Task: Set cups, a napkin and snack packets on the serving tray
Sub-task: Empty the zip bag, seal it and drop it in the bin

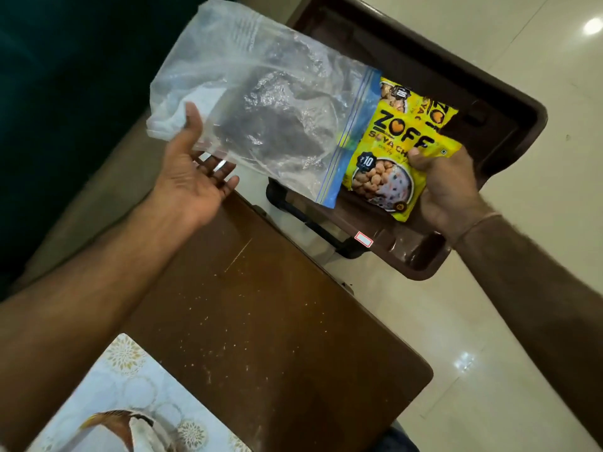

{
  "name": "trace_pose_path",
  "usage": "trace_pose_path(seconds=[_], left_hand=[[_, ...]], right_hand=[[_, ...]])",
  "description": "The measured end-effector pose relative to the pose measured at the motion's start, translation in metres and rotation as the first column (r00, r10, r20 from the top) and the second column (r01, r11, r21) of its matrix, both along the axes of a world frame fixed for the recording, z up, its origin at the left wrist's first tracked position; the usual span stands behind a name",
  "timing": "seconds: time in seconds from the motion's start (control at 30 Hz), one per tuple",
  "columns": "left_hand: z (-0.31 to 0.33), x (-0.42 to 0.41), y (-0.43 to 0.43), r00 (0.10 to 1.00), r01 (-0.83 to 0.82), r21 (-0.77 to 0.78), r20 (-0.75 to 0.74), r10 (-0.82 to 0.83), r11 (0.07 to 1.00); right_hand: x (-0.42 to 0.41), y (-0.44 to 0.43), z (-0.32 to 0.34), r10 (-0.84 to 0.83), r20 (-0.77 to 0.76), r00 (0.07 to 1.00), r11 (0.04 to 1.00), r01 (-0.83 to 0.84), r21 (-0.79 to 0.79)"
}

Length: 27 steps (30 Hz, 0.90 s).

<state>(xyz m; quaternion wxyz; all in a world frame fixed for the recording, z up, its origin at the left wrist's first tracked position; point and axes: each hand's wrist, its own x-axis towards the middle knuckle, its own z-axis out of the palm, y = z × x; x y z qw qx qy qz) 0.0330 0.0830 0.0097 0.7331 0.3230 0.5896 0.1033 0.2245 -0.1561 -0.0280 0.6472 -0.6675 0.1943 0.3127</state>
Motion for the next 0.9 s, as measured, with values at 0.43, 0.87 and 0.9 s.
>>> trace_pose_path(seconds=[0.43,0.87,0.9], left_hand=[[0.013,-0.043,0.033,0.917,-0.274,-0.003,0.301,0.262,0.962],[0.035,-0.159,0.055,0.944,-0.153,-0.046,0.289,0.160,0.987],[0.038,-0.169,0.054,0.954,-0.166,-0.053,0.243,0.174,0.985]], right_hand=[[0.007,0.112,0.079,0.777,0.489,0.396,0.626,-0.566,-0.536],[-0.099,0.221,0.090,0.764,0.404,0.503,0.555,-0.832,-0.012],[-0.107,0.224,0.093,0.757,0.429,0.493,0.559,-0.828,-0.036]])
